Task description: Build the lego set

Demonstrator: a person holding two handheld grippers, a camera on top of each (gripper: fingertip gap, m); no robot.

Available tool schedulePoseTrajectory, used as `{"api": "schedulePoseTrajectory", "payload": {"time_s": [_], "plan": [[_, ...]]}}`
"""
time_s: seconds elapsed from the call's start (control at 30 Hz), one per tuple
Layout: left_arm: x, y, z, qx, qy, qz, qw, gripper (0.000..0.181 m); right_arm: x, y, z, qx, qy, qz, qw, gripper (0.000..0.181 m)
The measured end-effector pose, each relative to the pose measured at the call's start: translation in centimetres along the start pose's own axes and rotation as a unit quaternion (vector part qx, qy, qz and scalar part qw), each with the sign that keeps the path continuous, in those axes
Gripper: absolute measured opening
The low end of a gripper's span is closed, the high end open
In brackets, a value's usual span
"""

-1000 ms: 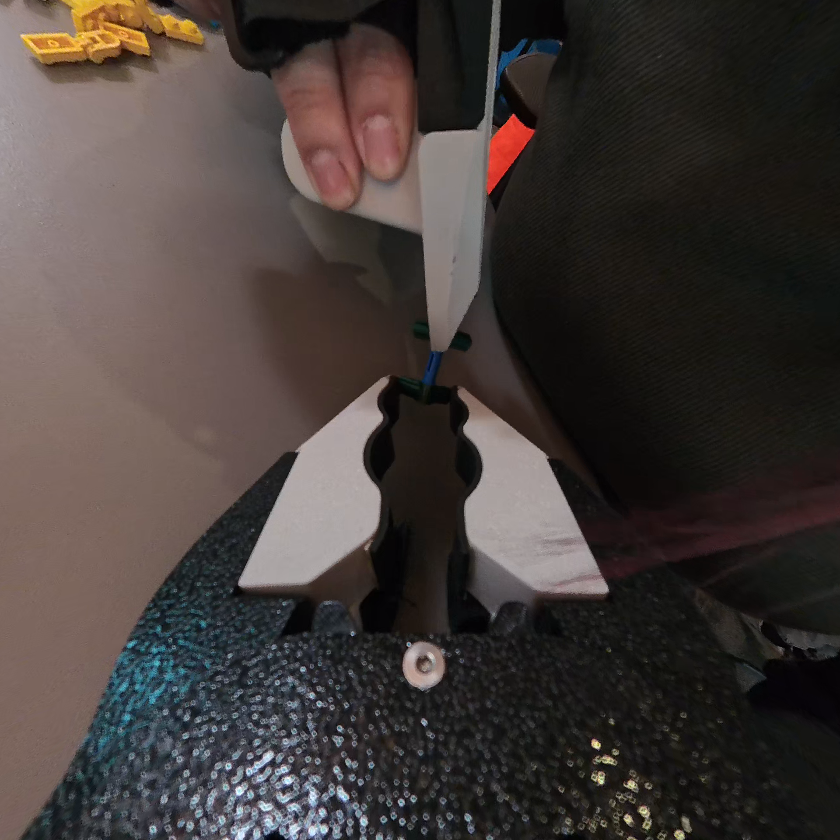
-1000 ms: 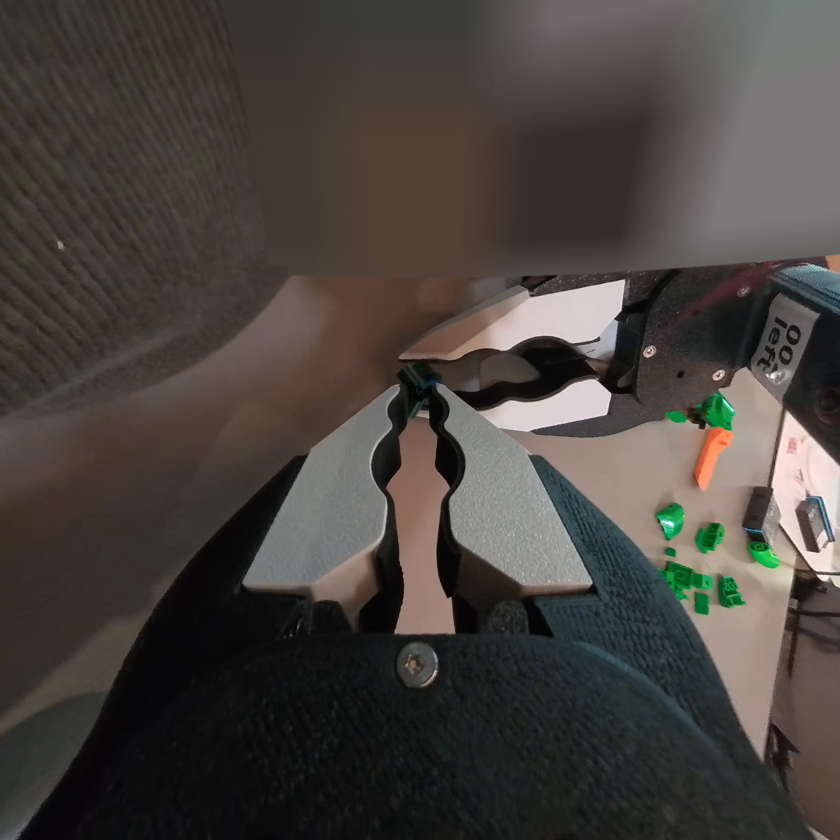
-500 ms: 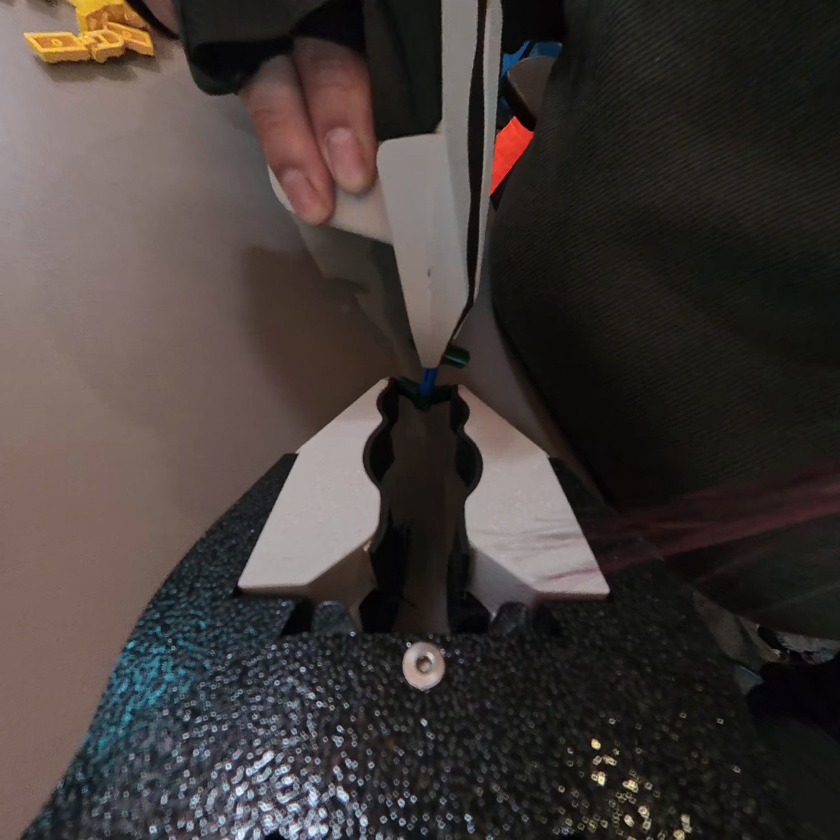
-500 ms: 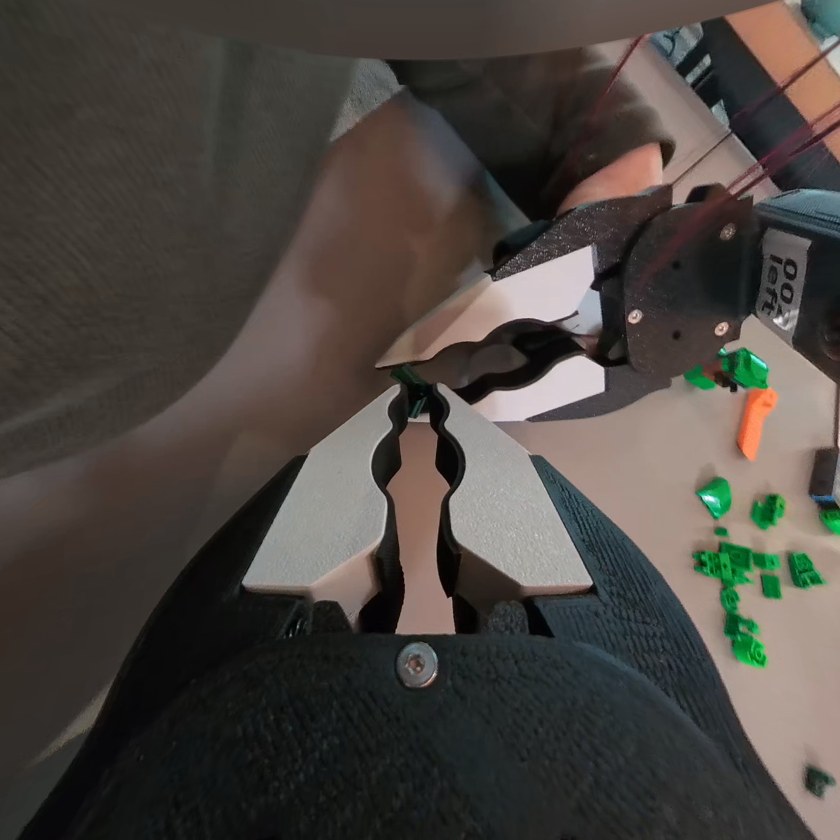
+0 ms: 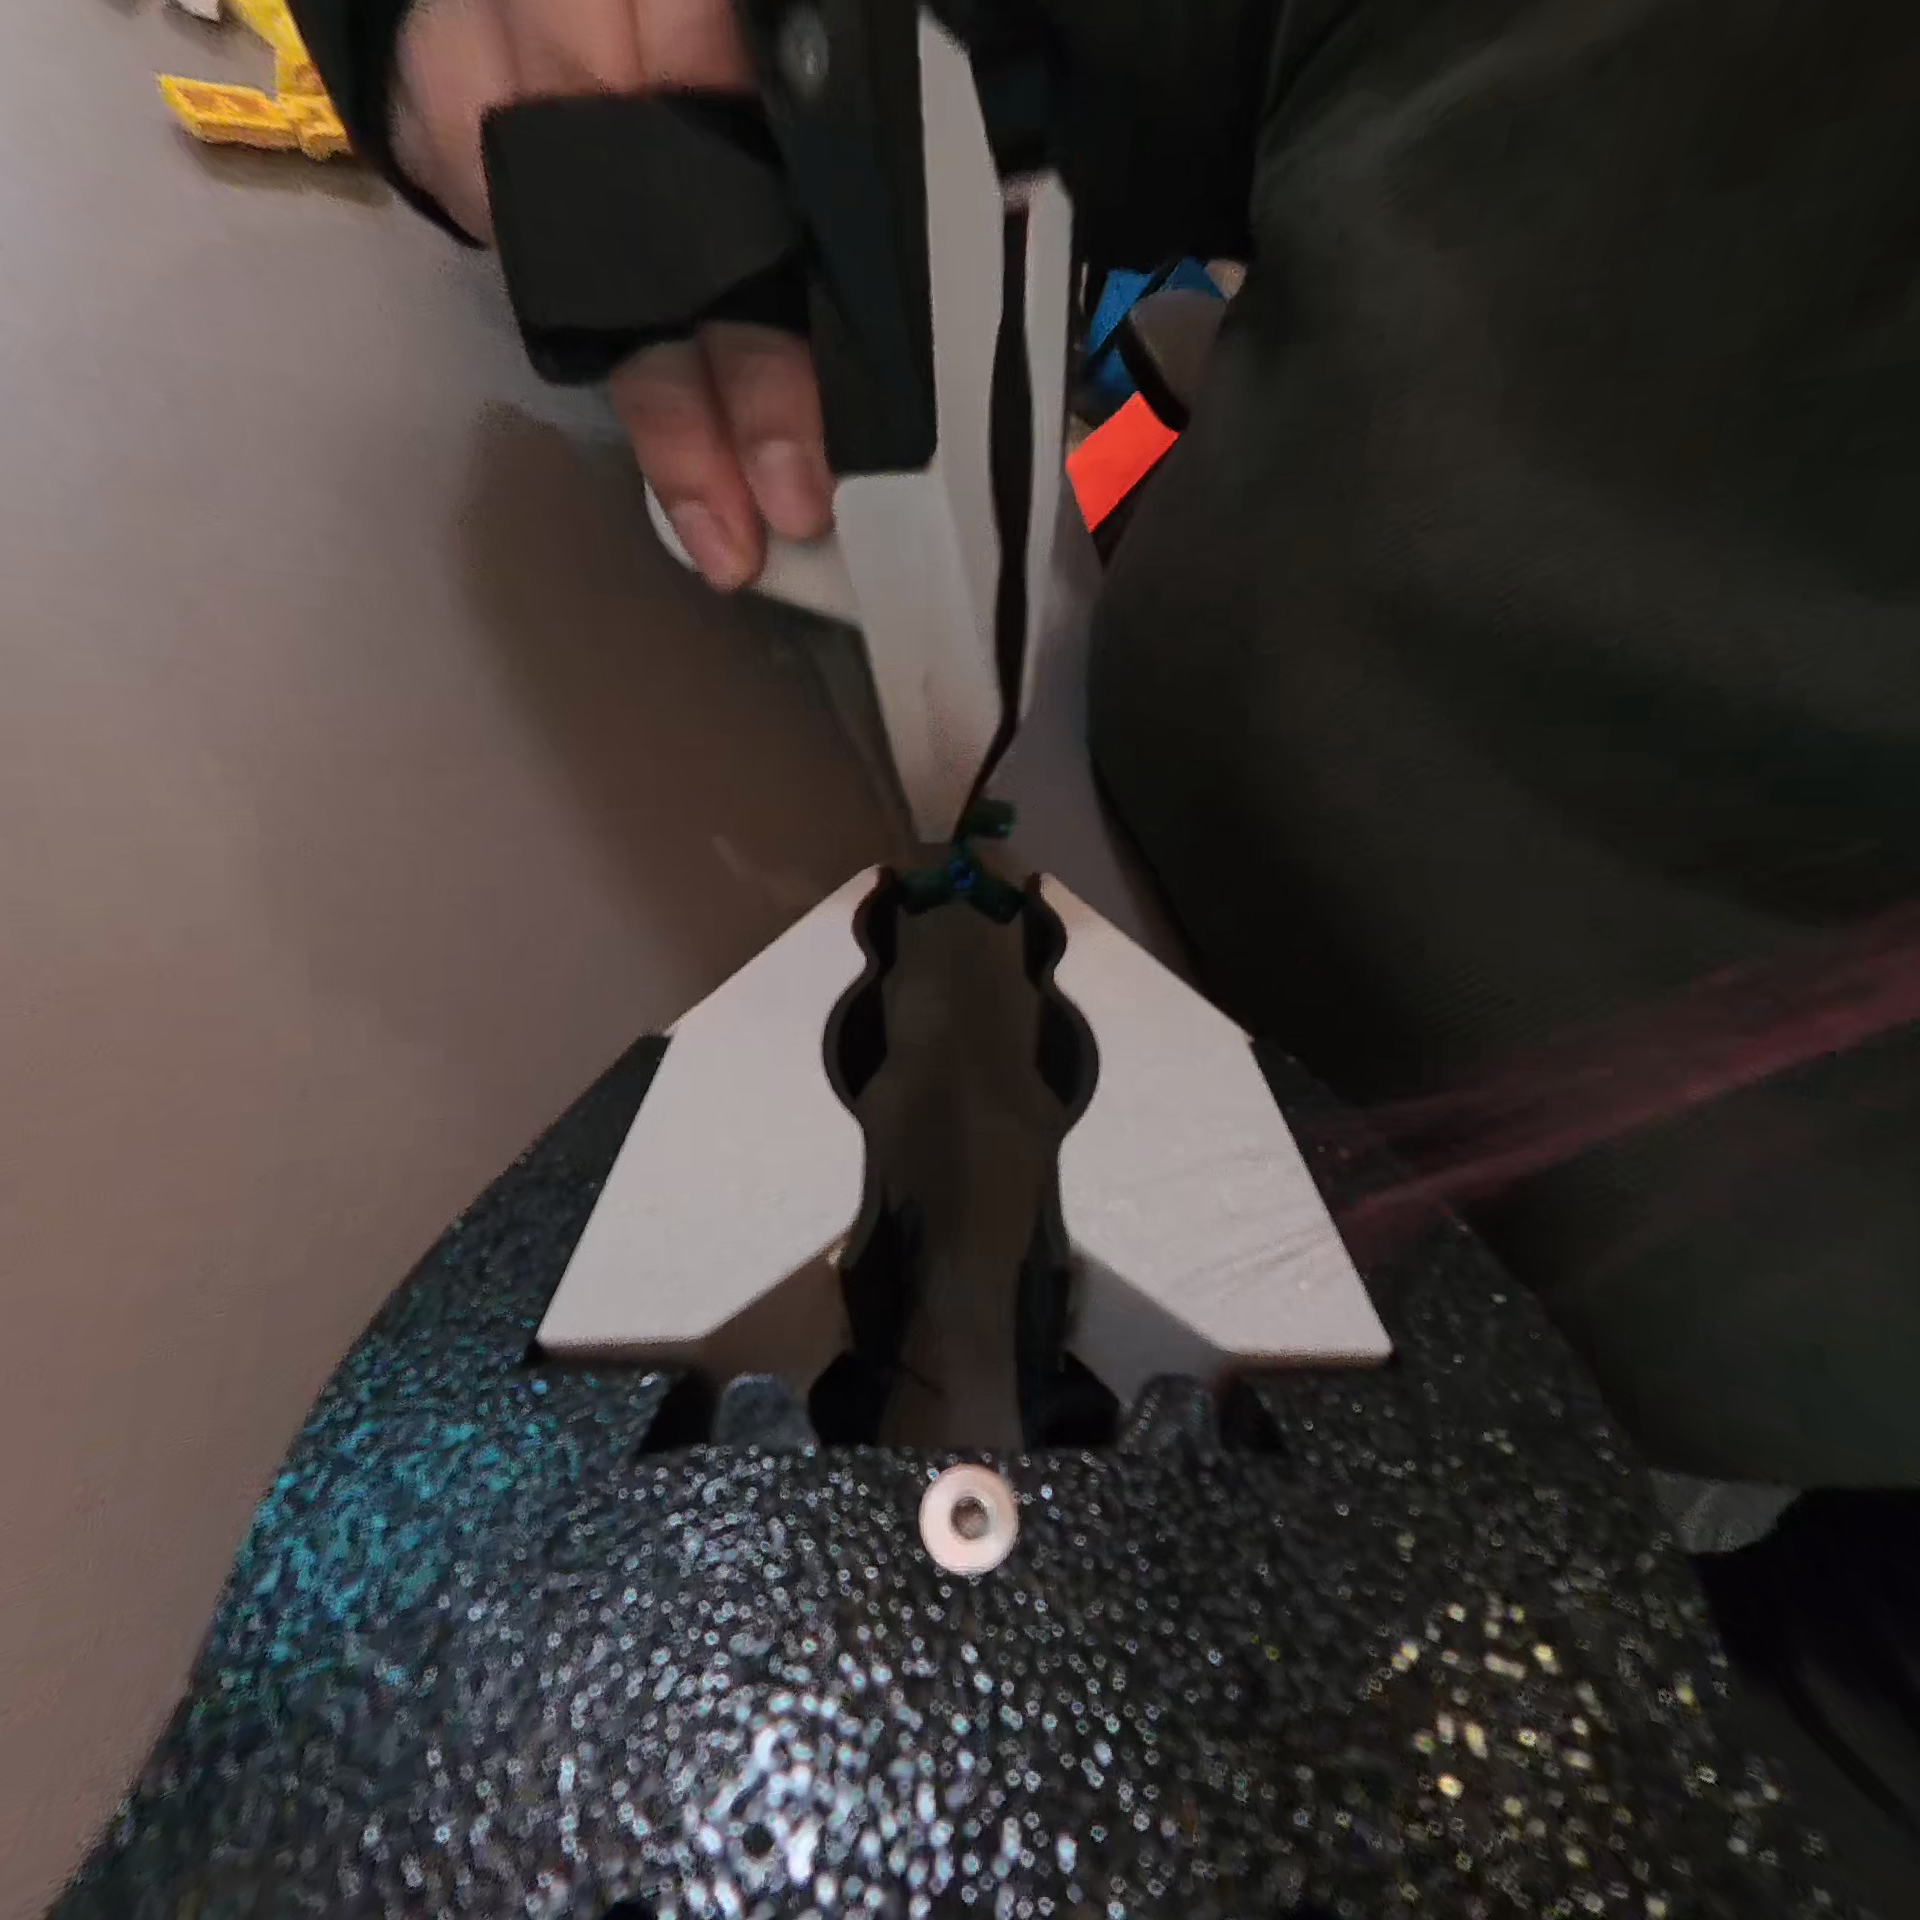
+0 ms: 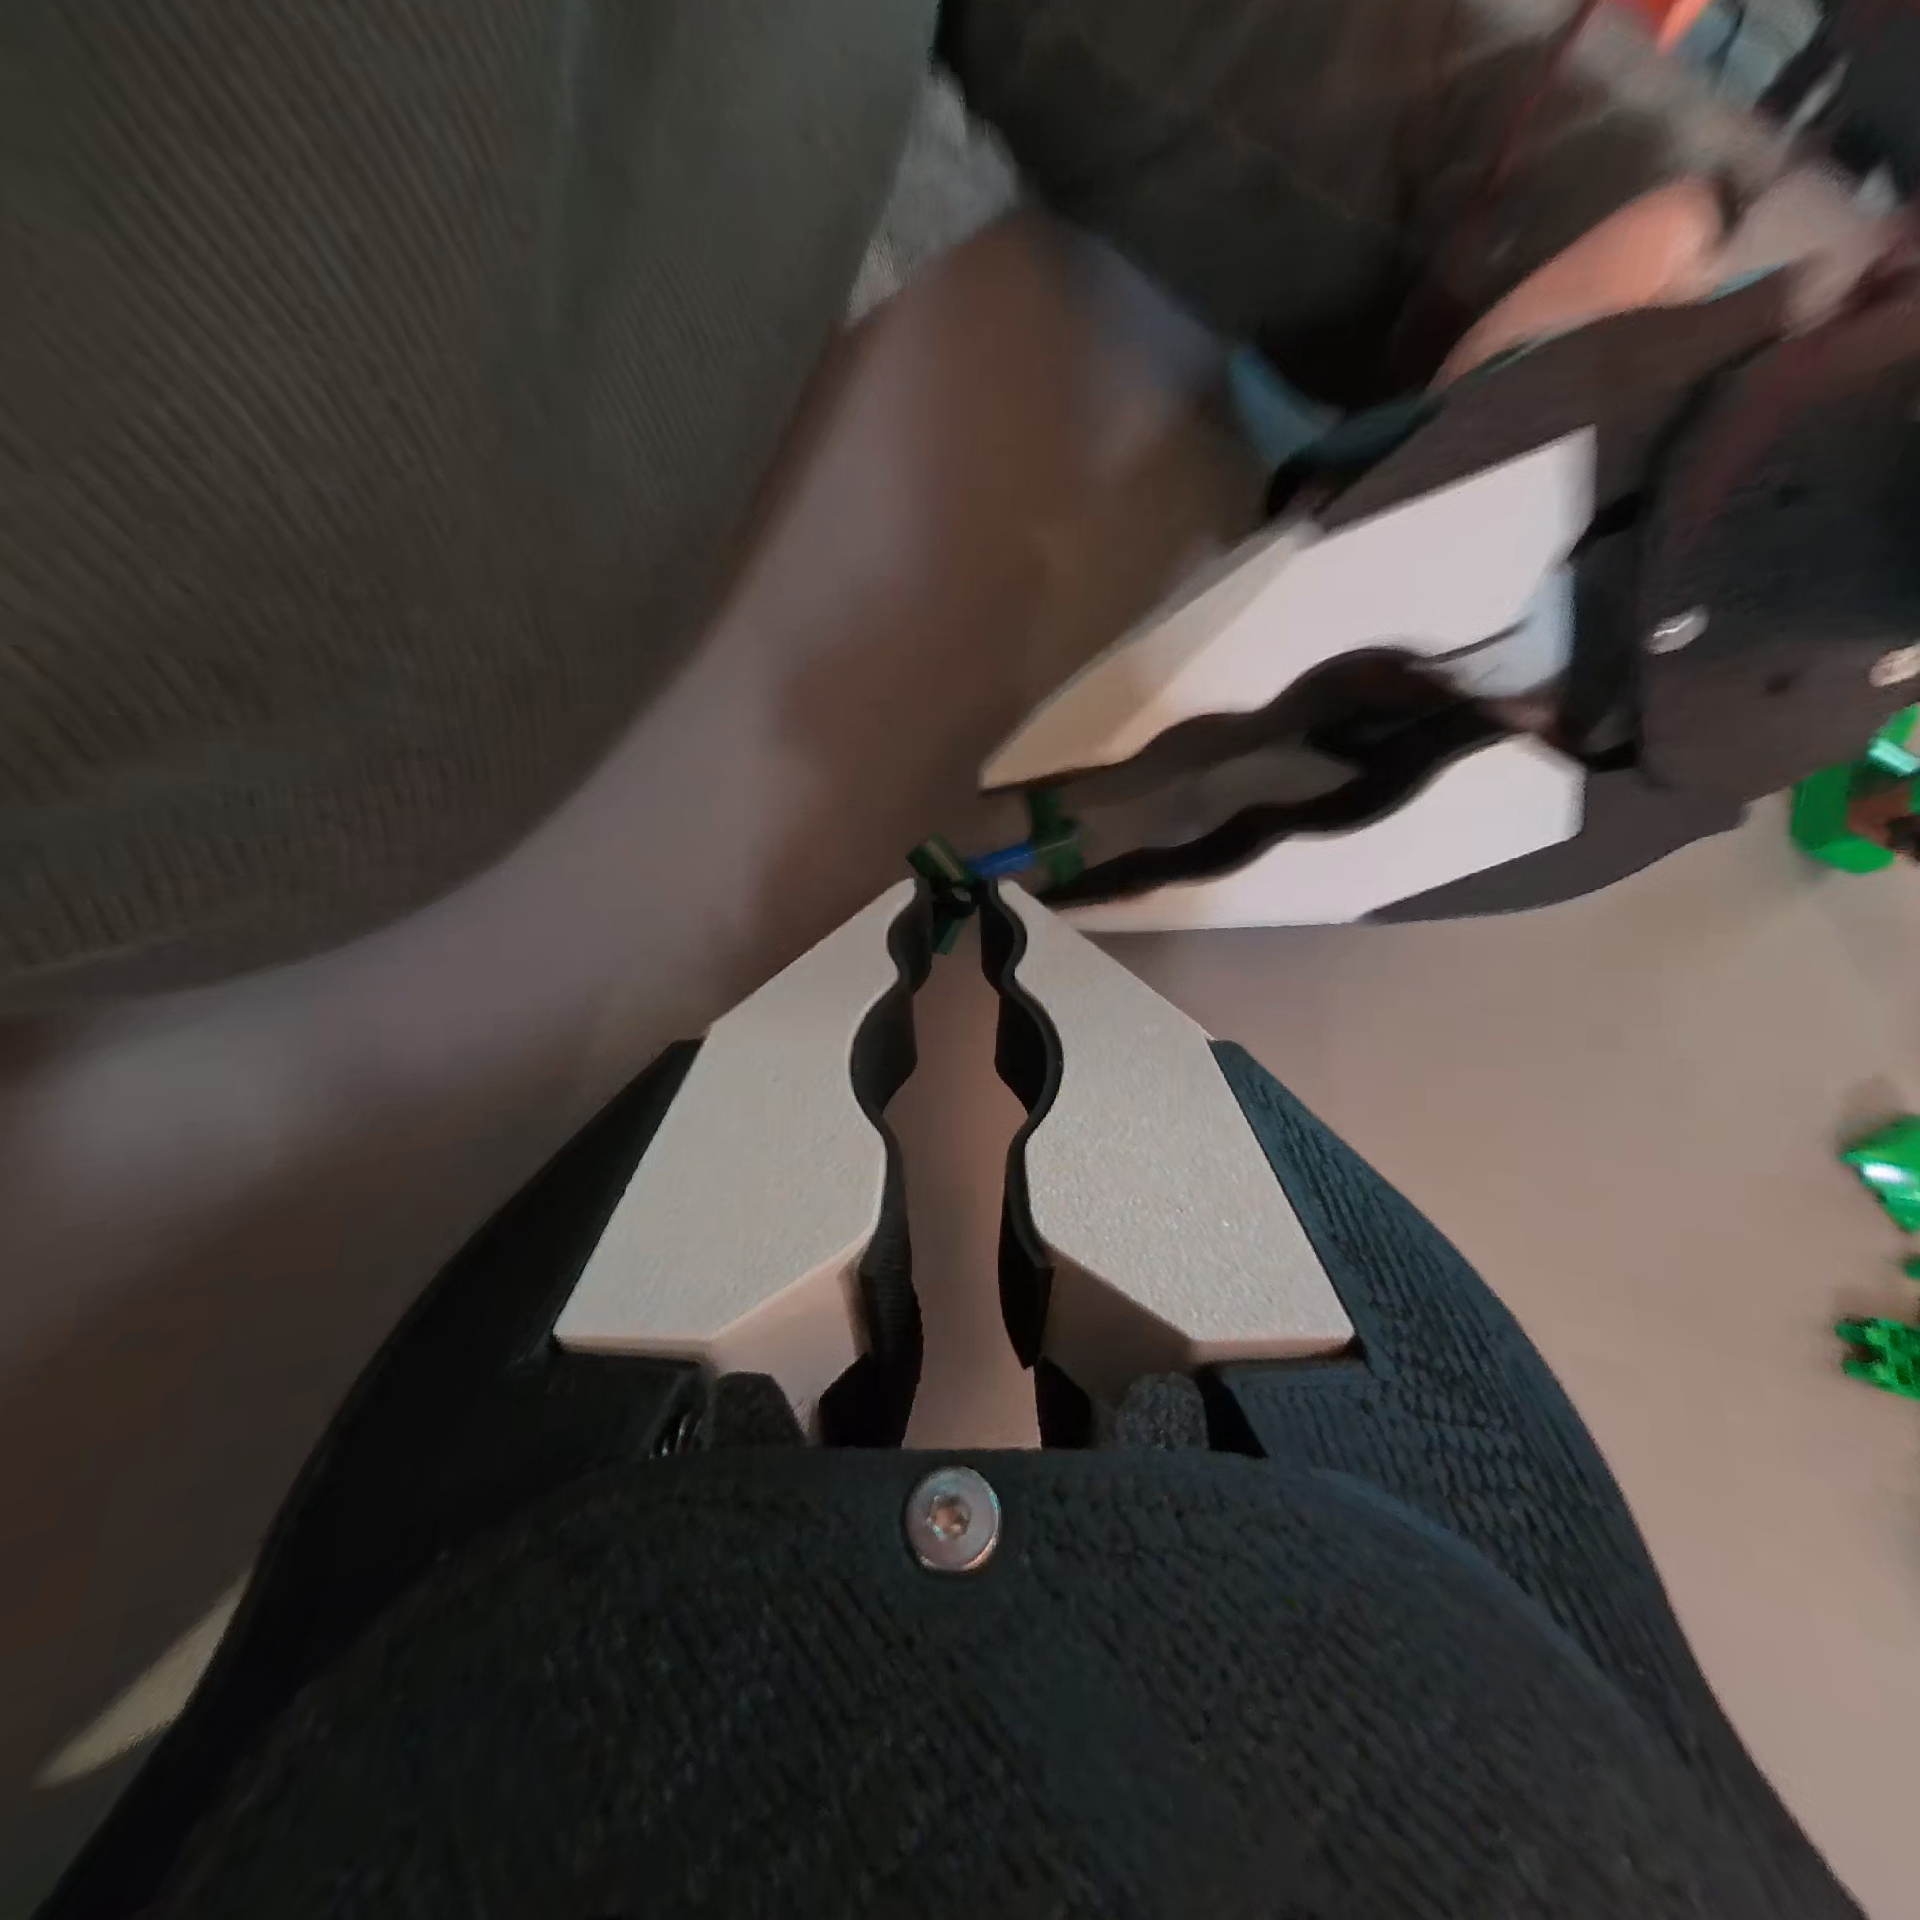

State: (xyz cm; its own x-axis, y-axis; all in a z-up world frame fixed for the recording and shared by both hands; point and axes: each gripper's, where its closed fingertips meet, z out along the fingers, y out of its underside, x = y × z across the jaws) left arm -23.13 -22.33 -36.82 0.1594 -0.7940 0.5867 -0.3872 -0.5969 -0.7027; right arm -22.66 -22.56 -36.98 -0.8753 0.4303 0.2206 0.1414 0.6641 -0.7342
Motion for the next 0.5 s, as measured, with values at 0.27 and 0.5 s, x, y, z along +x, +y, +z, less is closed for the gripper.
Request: {"api": "schedulePoseTrajectory", "payload": {"time_s": [0.27,0.5], "plan": [[-0.2,0.2,-0.1,-0.004,-0.021,0.022,1.0,0.022,0.4,1.4,0.4,-0.013,0.017,0.004,1.0,0.007],[-1.2,-0.3,-1.3,0.015,-0.081,0.078,0.993,0.021,1.6,1.5,-0.4,0.016,0.063,0.004,0.998,0.007]]}}
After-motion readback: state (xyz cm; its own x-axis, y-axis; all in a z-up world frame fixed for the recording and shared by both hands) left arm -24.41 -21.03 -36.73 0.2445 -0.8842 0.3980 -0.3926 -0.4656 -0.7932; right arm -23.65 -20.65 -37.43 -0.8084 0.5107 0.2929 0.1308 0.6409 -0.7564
